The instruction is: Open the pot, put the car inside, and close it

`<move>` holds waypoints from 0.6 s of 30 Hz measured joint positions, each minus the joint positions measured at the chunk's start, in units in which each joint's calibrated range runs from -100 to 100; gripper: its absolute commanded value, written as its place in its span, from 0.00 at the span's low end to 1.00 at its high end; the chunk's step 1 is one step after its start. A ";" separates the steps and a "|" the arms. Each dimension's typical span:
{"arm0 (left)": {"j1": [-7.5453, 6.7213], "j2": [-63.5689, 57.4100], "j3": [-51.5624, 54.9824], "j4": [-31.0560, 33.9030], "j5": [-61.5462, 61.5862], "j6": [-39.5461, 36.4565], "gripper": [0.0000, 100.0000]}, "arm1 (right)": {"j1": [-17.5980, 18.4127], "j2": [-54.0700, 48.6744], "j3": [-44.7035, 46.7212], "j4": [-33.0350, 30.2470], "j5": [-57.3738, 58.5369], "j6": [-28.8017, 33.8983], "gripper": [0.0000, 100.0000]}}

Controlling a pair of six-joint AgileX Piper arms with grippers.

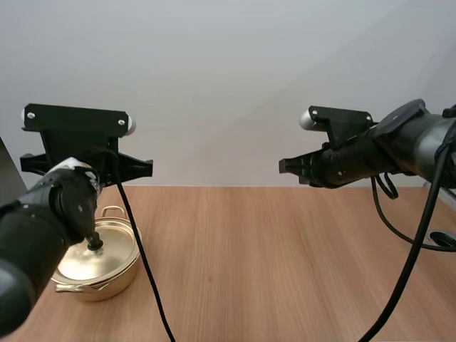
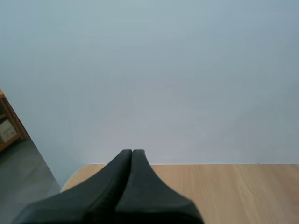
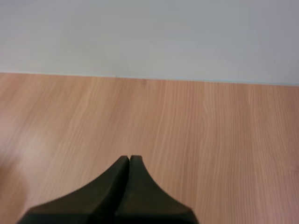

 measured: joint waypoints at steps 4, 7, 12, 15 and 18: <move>-2.22 -7.82 7.97 0.00 -6.95 -1.05 0.00 | 0.00 0.00 2.77 0.03 -0.59 -0.74 0.00; -3.53 -13.36 14.32 0.00 -9.64 -1.05 0.00 | 0.60 -1.74 4.69 -1.66 -4.04 -0.74 0.00; -4.65 -22.54 22.00 0.00 -7.76 -1.05 0.00 | 3.40 -6.80 11.39 -4.42 -16.00 0.05 0.00; -4.65 -28.39 23.06 0.00 -1.78 -1.05 0.00 | 5.58 -11.39 16.81 -4.14 -23.78 0.86 0.00; -4.65 -32.59 23.06 0.00 6.32 -1.05 0.00 | 7.70 -16.35 22.70 -2.87 -31.48 0.97 0.00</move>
